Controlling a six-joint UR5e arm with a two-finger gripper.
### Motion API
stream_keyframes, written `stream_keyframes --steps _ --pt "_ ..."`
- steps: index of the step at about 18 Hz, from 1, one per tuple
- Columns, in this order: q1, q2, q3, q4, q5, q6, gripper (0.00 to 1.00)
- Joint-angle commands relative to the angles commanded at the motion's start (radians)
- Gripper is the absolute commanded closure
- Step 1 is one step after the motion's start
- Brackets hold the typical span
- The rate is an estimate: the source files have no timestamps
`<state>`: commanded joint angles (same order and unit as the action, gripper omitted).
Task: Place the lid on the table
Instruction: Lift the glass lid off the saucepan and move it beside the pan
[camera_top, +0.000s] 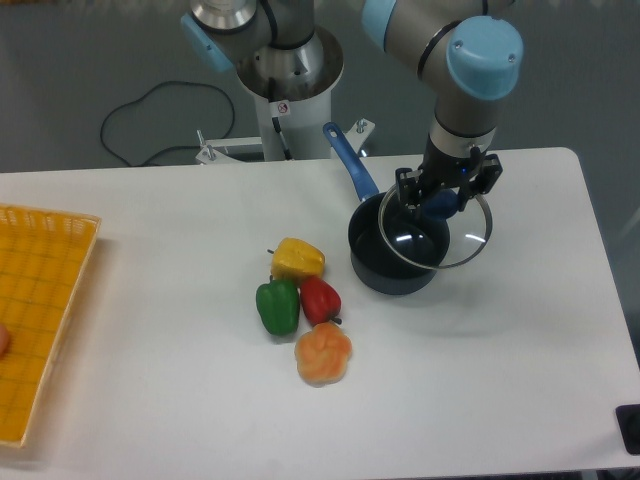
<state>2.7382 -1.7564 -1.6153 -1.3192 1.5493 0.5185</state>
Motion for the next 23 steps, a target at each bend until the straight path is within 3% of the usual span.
stream_keyframes --steps 5,13,23 --pt "-0.003 -0.029 0.017 -0.005 -0.003 0.000 0.55" --pt "-0.008 -0.130 0.129 -0.005 -0.009 0.000 0.55" --pt "-0.011 -0.219 0.181 0.001 0.003 -0.002 0.55"
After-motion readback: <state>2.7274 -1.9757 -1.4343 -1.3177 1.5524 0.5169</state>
